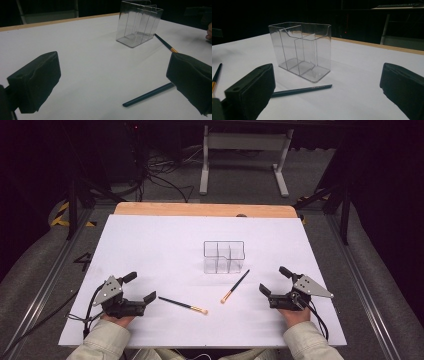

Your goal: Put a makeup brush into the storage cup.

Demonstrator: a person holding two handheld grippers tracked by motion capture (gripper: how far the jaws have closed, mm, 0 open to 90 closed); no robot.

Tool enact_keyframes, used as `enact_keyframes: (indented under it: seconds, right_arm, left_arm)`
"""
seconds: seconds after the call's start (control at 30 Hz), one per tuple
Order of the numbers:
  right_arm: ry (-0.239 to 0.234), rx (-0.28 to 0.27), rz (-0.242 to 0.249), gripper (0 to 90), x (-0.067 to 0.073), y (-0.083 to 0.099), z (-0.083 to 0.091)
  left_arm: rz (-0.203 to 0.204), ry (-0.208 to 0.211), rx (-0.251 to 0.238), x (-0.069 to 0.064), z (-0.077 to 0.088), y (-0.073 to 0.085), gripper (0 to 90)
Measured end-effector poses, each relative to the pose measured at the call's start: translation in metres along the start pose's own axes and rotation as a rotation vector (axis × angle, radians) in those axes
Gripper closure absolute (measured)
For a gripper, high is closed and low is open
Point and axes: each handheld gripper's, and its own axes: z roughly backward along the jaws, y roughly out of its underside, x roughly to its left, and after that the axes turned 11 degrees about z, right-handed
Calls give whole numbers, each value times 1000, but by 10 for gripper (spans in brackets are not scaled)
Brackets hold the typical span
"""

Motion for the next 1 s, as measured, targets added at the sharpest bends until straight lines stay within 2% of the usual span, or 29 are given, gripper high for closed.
enact_keyframes:
  seconds: [0.1, 0.23, 0.37, 0.77, 1.0]
  right_arm:
    - [0, 0, -2, 6, 0, 0, 0]
    - [-1, 1, 0, 6, 0, 0, 0]
    - [-2, 2, -1, 6, 0, 0, 0]
    - [8, 14, 0, 6, 0, 0, -1]
    - [4, 15, -7, 6, 0, 0, -1]
  left_arm:
    - [1, 17, -27, -2, 2, -6, 2]
    - [2, 33, -34, -6, 3, -11, 2]
    - [-17, 54, -41, -13, 5, -18, 2]
    - [4, 105, -101, -18, 8, -36, 1]
    - [10, 163, -110, -21, 7, -48, 3]
